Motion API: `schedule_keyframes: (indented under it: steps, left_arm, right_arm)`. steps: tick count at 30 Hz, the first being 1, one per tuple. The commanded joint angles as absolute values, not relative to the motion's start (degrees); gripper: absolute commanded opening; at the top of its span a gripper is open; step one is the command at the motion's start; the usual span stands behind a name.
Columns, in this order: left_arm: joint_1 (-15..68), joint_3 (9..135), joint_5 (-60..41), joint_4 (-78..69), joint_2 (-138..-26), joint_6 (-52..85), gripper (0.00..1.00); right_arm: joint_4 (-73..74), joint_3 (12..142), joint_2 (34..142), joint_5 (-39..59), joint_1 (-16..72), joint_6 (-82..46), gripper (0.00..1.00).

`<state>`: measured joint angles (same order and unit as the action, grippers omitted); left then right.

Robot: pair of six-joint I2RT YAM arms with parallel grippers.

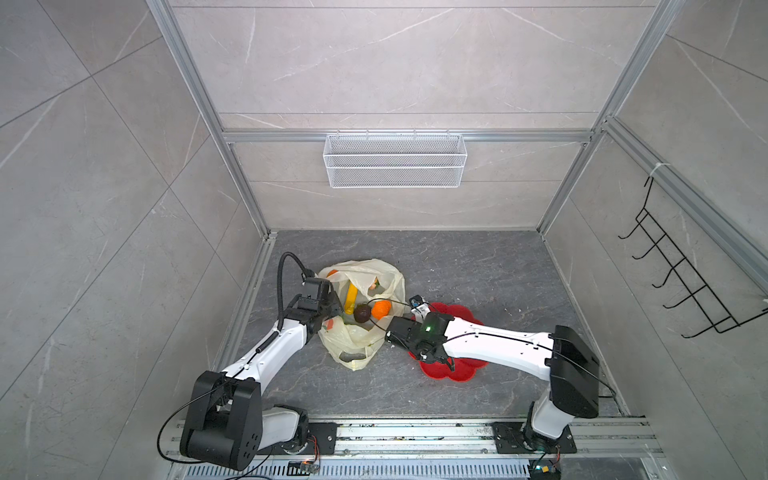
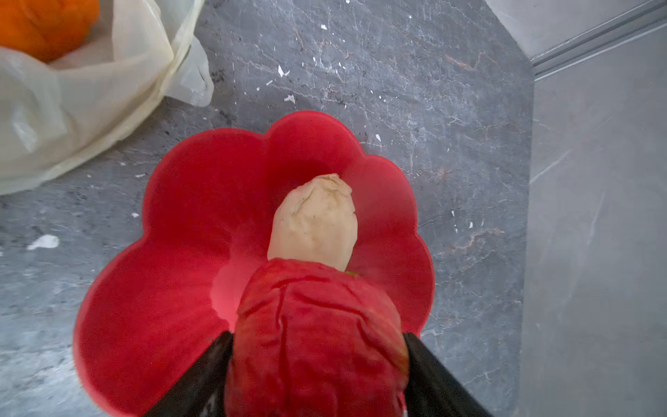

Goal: Take the fake fruits out of the plastic bag
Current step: 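Carry the red apple over the plate and lower it beside the custard apple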

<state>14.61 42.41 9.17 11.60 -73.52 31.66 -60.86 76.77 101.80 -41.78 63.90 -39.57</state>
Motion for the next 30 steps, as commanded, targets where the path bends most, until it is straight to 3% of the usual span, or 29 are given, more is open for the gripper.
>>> schedule_keyframes:
  steps: [1,17,30]
  left_arm:
    - [14.79,42.98,11.02,11.96,-73.04,30.30,0.60]
    - [14.79,43.09,11.78,12.17,-73.23,30.19,0.62]
    - [14.72,42.98,12.41,12.27,-73.30,29.98,0.63]
  right_arm:
    - [-64.36,79.75,105.00,-45.99,65.00,-38.82,0.72]
    - [-74.11,84.28,117.50,-54.25,67.96,-41.78,0.75]
    - [-75.02,82.90,120.81,-54.98,68.02,-43.86,0.79]
